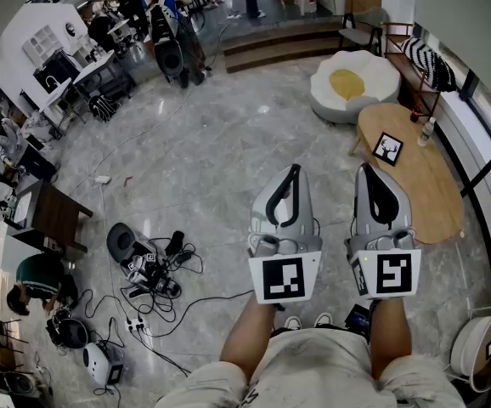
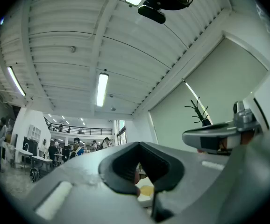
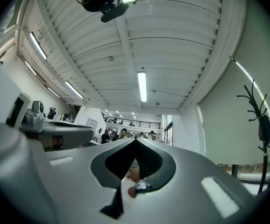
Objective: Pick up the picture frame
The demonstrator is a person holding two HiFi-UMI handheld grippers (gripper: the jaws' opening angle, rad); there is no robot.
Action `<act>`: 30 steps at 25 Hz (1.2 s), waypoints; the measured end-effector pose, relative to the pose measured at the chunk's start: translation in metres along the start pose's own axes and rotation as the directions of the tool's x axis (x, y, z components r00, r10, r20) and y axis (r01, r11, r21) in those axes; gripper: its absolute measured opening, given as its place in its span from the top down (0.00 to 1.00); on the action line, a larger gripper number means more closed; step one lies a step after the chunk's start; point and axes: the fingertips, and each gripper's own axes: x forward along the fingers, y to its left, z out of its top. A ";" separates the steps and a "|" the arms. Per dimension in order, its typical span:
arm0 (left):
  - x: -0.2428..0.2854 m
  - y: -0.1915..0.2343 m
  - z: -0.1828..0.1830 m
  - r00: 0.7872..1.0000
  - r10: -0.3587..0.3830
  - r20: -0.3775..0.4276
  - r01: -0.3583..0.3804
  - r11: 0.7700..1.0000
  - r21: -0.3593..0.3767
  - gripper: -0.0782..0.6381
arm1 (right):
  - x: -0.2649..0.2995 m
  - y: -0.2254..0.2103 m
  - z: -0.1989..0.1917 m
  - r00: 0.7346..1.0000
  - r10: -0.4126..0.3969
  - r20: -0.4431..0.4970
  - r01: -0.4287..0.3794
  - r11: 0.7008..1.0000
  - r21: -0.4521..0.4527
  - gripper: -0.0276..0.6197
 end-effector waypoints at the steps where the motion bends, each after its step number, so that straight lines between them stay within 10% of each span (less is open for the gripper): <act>1: -0.001 -0.001 -0.001 1.000 -0.003 0.001 0.003 1.000 0.000 0.88 | -0.001 -0.001 -0.001 1.000 -0.007 0.000 0.007 1.000 0.006 0.96; 30: 0.026 -0.105 -0.010 0.998 -0.064 -0.007 0.064 0.998 0.025 0.88 | -0.051 -0.098 -0.027 0.996 -0.085 -0.016 0.085 0.995 0.055 0.95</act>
